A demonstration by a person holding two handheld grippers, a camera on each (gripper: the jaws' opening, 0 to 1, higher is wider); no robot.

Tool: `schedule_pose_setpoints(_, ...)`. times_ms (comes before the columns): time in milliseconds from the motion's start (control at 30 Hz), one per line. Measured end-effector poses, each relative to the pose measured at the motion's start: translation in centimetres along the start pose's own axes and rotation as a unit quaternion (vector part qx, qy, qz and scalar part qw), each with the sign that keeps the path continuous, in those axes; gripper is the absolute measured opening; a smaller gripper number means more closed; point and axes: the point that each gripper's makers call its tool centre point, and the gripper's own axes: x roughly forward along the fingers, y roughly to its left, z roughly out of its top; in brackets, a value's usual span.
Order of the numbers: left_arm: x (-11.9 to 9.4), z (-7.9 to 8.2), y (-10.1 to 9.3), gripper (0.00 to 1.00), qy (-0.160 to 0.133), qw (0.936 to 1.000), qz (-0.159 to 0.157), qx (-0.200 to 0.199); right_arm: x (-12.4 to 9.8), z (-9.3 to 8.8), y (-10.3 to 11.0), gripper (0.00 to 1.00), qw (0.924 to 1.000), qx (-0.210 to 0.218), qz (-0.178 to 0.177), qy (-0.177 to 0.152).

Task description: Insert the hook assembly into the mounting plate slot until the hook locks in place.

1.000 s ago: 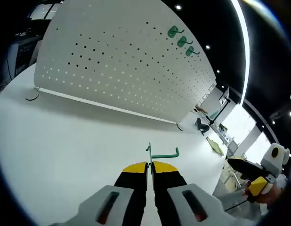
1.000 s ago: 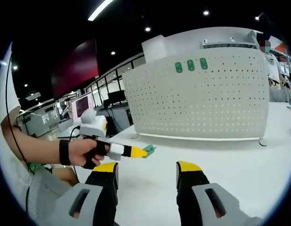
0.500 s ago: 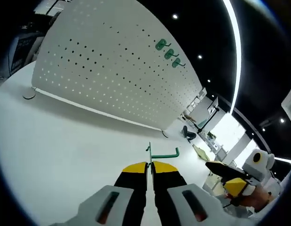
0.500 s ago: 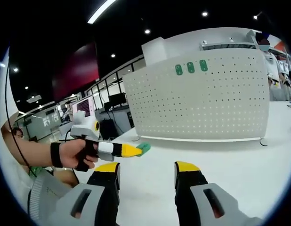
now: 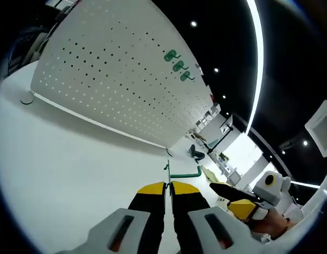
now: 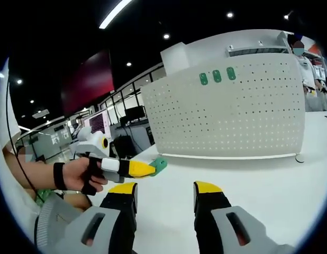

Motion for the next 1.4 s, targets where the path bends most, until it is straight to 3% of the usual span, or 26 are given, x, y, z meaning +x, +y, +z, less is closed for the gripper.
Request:
schedule_pose_setpoints(433, -0.8, 0.0, -2.5, 0.04, -0.005, 0.9984, -0.054, -0.018, 0.3, 0.6, 0.7, 0.37, 0.9997, 0.014, 0.016, -0.008)
schedule_pose_setpoints(567, -0.9, 0.0, -3.7, 0.04, -0.004, 0.9964, -0.082, -0.020, 0.3, 1.3, 1.3, 0.29, 0.9989, 0.022, 0.030, -0.029)
schedule_pose_setpoints(767, -1.1, -0.2, -5.0, 0.04, 0.003, 0.9941, -0.108, -0.015, 0.4, 1.6, 1.1, 0.27, 0.9981, 0.032, 0.032, -0.040)
schedule_pose_setpoints(933, -1.1, -0.3, -5.6, 0.04, 0.004, 0.9913, -0.128, -0.030, 0.4, 1.7, 1.4, 0.17, 0.9961, 0.059, 0.046, -0.046)
schedule_pose_setpoints(1400, -1.2, -1.4, -7.7, 0.04, 0.023, 0.9844, -0.170, -0.039, 0.0, 2.9, 1.7, 0.14, 0.9902, 0.097, 0.060, -0.081)
